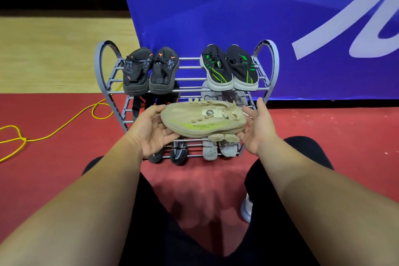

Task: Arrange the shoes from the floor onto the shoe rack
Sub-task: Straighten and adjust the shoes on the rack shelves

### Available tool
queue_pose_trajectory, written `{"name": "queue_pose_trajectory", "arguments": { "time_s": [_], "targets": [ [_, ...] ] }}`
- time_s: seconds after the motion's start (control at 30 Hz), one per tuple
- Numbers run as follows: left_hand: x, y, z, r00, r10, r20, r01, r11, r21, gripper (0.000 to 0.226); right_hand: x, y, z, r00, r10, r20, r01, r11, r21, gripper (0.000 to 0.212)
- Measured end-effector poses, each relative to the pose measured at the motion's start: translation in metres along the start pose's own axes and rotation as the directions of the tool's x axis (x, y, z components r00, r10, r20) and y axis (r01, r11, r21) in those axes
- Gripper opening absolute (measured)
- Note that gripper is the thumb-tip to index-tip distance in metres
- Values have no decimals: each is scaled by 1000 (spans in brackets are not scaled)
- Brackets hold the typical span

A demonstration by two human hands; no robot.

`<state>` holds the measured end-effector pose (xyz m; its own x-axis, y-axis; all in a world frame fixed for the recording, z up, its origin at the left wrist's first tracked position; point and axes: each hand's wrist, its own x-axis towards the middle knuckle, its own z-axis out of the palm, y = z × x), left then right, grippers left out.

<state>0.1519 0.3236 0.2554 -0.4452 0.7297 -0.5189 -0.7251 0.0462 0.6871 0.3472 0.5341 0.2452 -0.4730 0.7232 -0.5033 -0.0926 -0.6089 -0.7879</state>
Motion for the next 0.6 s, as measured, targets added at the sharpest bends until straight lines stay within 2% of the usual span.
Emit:
{"name": "queue_pose_trajectory", "arguments": {
  "time_s": [0.1, 0.23, 0.37, 0.5, 0.57, 0.6],
  "targets": [
    [1, 0, 1, 1000, -4, -3, 4, 998, -70, 43, -4, 1, 1, 1000, 31, -6, -31, 999, -13, 61],
    [4, -4, 2, 999, -12, -45, 13, 1000, 28, 40, -6, 3, 2, 998, 53, -16, -54, 996, -68, 46],
    [7, -4, 2, 996, -1, -93, -2, 999, -39, 34, -7, 7, 1, 992, 127, 19, -121, 974, -194, 29],
    [11, -5, -1, 986, -7, -168, -11, 994, -106, 23, -14, 14, 6, 964, 248, 91, -213, 933, -291, 28],
    [15, -9, -4, 976, -25, -215, 2, 994, -110, 19, -15, 22, 11, 922, 350, 163, -278, 895, -349, 28],
    [16, -12, -3, 971, -33, -238, 11, 996, -93, 17, -13, 28, 13, 893, 406, 194, -303, 862, -406, 36]
  ]
}}
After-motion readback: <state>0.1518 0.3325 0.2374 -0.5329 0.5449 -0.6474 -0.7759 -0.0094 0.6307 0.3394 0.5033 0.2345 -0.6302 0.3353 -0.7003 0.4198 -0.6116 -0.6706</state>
